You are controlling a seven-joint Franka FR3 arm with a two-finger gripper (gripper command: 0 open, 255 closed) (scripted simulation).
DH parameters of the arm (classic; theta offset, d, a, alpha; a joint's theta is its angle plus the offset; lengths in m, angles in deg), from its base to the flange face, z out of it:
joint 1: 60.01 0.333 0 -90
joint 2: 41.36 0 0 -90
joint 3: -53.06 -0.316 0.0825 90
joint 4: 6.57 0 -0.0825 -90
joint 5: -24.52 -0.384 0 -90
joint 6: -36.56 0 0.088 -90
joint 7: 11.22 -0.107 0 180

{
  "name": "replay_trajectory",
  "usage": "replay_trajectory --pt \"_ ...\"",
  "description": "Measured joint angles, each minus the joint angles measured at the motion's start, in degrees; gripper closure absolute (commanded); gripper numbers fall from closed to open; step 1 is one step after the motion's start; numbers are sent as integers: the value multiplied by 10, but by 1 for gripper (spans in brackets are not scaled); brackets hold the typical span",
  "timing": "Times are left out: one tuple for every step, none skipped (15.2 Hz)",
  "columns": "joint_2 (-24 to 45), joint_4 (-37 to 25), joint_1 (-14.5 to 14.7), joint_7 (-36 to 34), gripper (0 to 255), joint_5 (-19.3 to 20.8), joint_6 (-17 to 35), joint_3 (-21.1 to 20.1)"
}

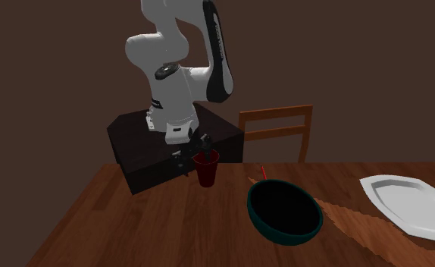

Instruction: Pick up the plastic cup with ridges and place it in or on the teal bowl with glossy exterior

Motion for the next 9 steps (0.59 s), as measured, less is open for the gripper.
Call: replay_trajectory --pt "1 0 0 1 0 -1 0 -1" --pt "1 -1 0 1 0 -2 0 -1" --pt "1 -1 0 1 0 -2 0 -1" --pt "1 -1 0 1 255 -2 0 -1" --pt "1 -1 0 1 255 -2 0 -1" --pt "1 -1 0 1 255 -2 0 -1" --pt "1 -1 0 1 255 -2 0 -1" --pt "1 -1 0 1 255 -2 0 -1" --pt "1 -1 0 1 255 -2 0 -1"
